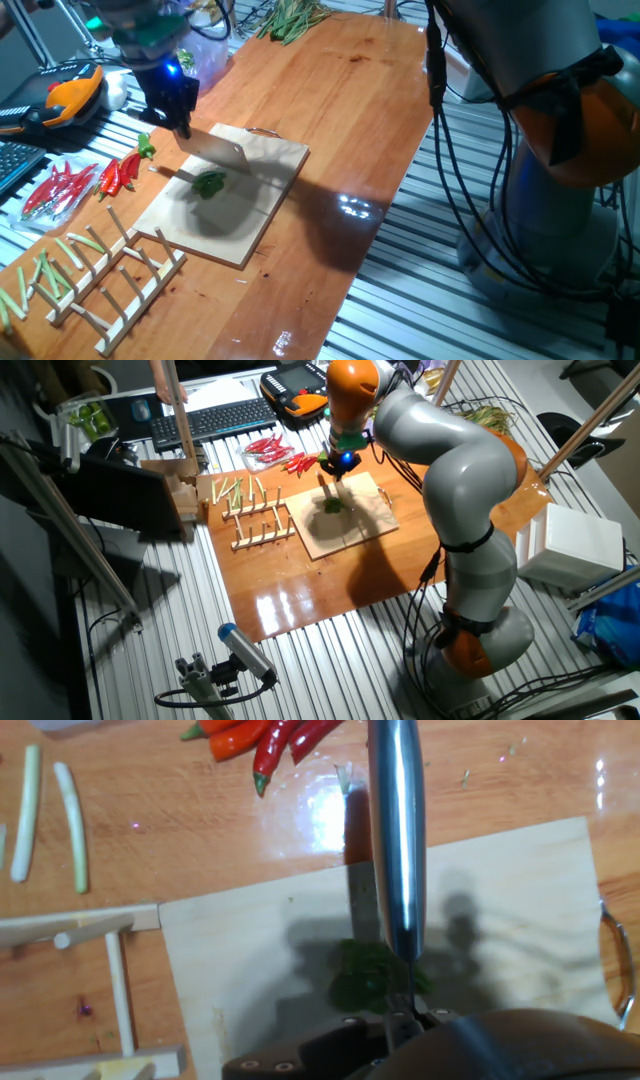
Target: Chop the chili peppers
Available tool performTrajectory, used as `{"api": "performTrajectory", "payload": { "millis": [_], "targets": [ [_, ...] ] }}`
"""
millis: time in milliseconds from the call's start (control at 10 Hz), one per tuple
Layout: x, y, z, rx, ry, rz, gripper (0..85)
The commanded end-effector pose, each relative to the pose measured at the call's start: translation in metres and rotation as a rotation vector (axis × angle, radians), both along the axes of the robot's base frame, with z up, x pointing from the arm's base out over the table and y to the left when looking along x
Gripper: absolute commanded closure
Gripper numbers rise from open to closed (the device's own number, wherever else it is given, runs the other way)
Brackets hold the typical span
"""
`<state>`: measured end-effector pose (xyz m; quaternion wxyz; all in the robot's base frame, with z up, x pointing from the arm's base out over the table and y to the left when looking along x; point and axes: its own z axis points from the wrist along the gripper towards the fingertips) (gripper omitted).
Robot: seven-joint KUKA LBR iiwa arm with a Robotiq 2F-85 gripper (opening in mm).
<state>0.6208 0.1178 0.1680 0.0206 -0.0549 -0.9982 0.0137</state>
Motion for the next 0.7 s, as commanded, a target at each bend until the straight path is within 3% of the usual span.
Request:
{"api": "performTrajectory", "payload": {
  "millis": [0,200,600],
  "targets": [
    [-0.0013,0.003,-0.004,-0.006,-0.005,-0.010,85.0],
    [-0.0035,0.008,-0.018,-0.017,-0.013,-0.025,85.0],
    [-0.0032,0.011,-0.046,0.003,-0.036,-0.036,85.0]
  ]
}}
